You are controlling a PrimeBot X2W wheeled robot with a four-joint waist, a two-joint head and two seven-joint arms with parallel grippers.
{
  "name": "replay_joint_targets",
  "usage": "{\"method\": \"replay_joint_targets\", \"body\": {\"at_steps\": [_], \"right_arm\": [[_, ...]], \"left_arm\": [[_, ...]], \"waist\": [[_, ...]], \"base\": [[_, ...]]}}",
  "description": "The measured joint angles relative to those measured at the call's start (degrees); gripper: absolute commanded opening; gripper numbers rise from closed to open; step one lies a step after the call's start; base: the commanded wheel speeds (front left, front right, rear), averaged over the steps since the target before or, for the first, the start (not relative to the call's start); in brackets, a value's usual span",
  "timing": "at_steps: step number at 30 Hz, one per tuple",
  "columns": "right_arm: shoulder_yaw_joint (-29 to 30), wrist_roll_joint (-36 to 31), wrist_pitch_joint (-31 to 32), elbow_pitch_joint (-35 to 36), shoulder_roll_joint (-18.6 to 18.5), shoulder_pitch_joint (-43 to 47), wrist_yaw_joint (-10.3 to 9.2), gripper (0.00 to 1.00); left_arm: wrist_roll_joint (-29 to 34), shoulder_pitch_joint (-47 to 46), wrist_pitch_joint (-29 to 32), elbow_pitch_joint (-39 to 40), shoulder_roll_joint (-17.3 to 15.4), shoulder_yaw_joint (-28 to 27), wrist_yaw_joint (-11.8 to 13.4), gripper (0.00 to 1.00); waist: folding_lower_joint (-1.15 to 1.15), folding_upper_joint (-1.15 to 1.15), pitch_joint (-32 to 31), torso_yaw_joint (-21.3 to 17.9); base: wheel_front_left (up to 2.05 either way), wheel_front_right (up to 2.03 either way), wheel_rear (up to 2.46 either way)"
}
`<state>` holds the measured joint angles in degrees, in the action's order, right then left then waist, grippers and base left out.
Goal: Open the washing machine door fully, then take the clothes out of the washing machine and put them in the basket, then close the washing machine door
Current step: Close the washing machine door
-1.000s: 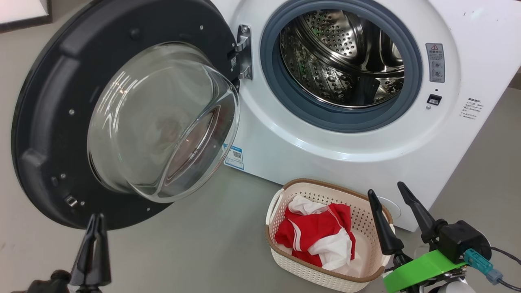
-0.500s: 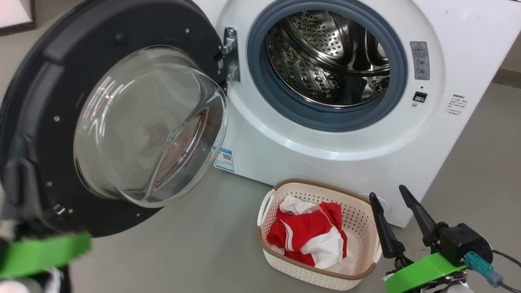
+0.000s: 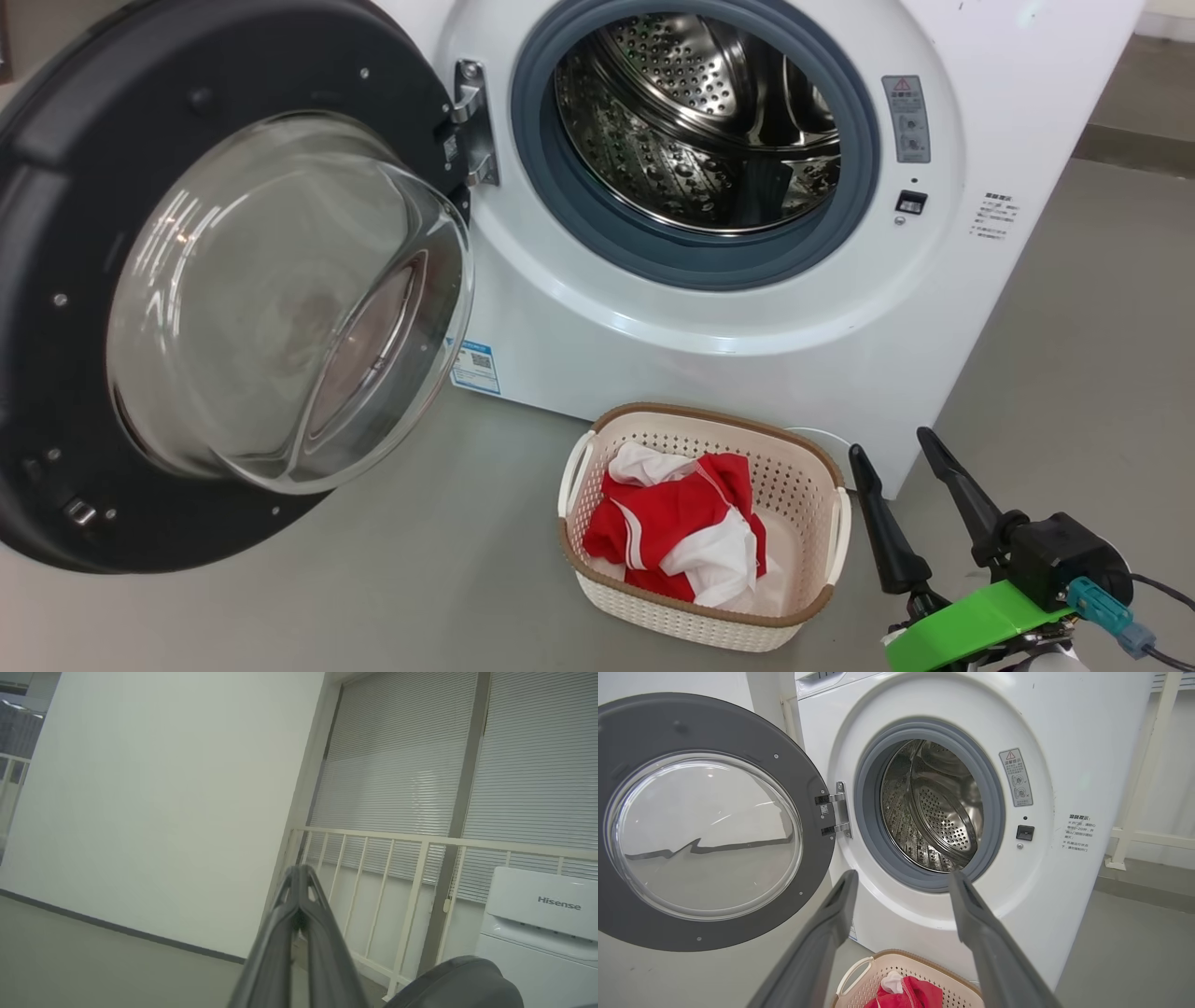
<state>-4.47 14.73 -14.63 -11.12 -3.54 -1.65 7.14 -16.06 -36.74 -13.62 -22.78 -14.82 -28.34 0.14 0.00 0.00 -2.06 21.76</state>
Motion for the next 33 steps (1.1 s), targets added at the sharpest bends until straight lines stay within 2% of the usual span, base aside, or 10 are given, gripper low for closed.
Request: {"method": "replay_joint_targets", "body": {"at_steps": [6,11,18,22,25,33], "right_arm": [[-0.44,0.38,0.00,-0.12,-0.16,-0.01,0.00,1.00],[-1.13,1.88,0.00,-0.31,-0.40,-0.02,0.00,1.00],[-1.26,2.86,0.00,-0.29,-0.45,-0.02,0.00,1.00],[-1.45,2.86,0.00,-0.26,-0.70,-0.02,0.00,1.00],[-1.76,2.86,0.00,-0.26,-0.71,-0.02,0.00,1.00],[-1.86,3.35,0.00,-0.10,-0.74,-0.02,0.00,1.00]], "left_arm": [[-11.51,-8.33,10.54,-16.86,-1.55,-7.15,-0.53,0.00],[-19.41,-12.55,19.58,-25.43,-2.33,-12.20,-0.65,0.00],[-24.79,-14.31,29.16,-29.31,-2.44,-14.63,-0.10,0.00],[-25.47,-14.27,34.28,-29.96,-2.44,-14.35,-0.19,0.00],[-26.16,-14.02,37.51,-30.22,-2.44,-14.14,-1.46,0.00],[-27.81,-12.48,40.62,-30.27,-2.87,-14.16,-2.88,0.00]], "waist": [[0.00,0.00,-0.05,-0.95],[0.00,0.00,-0.26,-1.47],[0.00,0.00,-0.43,-2.01],[0.00,0.00,-0.32,-2.30],[0.00,0.00,-0.27,-2.64],[0.00,0.00,-0.21,-3.52]], "base": [[0.00,0.00,0.00],[0.00,0.00,0.00],[0.00,0.00,0.00],[0.00,0.00,0.00],[0.00,0.00,0.00],[0.00,0.00,0.00]]}}
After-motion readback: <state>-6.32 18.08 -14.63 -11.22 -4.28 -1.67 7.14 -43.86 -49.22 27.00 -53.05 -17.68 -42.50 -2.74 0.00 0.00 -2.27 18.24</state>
